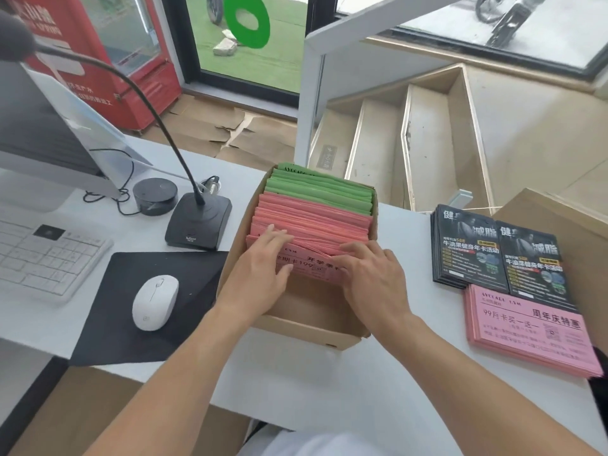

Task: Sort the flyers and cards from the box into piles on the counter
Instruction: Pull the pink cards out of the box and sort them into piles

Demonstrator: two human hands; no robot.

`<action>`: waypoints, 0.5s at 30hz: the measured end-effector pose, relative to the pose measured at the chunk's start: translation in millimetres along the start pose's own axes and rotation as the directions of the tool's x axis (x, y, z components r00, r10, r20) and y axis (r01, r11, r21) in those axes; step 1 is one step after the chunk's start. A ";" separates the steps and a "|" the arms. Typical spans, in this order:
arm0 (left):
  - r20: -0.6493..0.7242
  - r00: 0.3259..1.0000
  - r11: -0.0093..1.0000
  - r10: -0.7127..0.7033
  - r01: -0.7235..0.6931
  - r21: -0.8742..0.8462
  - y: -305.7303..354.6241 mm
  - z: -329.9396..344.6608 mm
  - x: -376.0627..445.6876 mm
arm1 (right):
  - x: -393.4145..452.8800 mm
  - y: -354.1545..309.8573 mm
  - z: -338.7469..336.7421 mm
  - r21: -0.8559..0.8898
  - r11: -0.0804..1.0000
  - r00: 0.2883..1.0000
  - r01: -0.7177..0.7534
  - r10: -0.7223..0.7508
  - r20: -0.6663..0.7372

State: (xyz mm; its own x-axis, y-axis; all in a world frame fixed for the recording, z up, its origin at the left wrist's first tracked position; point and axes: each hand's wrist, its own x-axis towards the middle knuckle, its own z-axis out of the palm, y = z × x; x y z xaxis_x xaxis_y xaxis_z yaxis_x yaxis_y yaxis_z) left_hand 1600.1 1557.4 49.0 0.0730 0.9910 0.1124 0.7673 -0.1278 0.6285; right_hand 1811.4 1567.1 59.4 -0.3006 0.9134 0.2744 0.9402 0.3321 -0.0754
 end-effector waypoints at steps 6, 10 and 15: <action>0.058 0.998 1.000 0.007 -0.006 -0.008 -3.1 1.9 1.9 | -5.5 -12.8 -2.2 0.035 0.999 0.994 -0.015 0.011 0.105; 0.066 0.998 1.000 0.002 -0.001 -0.023 -1.4 0.5 1.6 | -3.9 -11.3 -0.8 0.095 0.995 0.986 -0.026 0.009 0.167; 0.055 0.999 0.999 -0.003 0.005 -0.035 -0.7 -0.7 0.8 | -4.0 -11.3 2.8 0.124 0.992 0.995 -0.003 -0.009 0.098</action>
State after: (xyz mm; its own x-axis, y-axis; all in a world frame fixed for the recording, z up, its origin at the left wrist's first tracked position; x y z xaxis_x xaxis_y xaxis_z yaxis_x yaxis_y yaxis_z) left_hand 1599.2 1558.2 49.2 0.1051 0.9921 0.0681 0.7448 -0.1239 0.6557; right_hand 1801.6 1560.4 56.4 -0.3230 0.9291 0.1803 0.9141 0.3556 -0.1948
